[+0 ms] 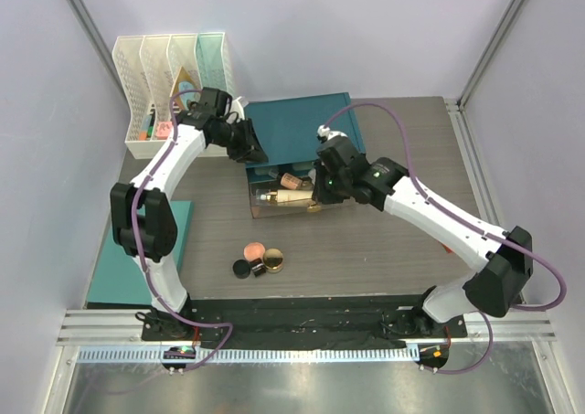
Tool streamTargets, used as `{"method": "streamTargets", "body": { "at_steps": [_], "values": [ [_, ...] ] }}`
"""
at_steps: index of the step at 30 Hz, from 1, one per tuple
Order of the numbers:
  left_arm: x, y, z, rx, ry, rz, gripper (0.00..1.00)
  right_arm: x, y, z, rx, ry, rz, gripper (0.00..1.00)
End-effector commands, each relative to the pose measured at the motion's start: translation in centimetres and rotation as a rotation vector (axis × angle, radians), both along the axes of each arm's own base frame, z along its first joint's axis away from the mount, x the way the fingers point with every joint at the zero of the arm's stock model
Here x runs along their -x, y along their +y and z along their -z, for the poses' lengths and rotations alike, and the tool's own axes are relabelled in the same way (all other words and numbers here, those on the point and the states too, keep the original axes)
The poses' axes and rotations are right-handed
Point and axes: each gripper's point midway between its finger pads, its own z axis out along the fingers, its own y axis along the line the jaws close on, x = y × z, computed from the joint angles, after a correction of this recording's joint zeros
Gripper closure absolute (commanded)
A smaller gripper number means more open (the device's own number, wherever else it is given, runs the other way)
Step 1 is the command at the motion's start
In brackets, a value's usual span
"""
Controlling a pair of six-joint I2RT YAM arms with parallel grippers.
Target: Organize the makeup
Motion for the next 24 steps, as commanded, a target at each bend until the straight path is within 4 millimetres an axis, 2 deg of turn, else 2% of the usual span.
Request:
{"method": "streamTargets", "body": {
  "at_steps": [1,7,12,15,19,24],
  "values": [
    [3.3,4.1,6.1,-0.236,0.196,-0.045,0.76,1.8,0.0,1.4,0.104,-0.012,-0.086,0.99],
    [3.3,4.6,6.0,-0.262,0.189,-0.055,0.81,3.1,0.2,4.1,0.192,0.009,-0.129,0.99],
    [3.1,5.2,5.6,-0.294,0.173,-0.079,0.88,2.6,0.0,6.1,0.274,0.014,-0.121,0.99],
    [3.0,5.8,5.3,-0.324,0.160,-0.096,0.90,1.6,-0.5,6.9,0.334,-0.009,-0.094,0.99],
    [3.0,6.1,5.1,-0.341,0.155,-0.101,0.91,0.0,-0.7,7.0,0.388,-0.053,-0.058,0.99],
    [3.3,6.3,5.3,-0.355,0.161,-0.095,0.91,-2.1,-0.3,5.7,0.385,-0.137,0.001,0.99]
  ]
}}
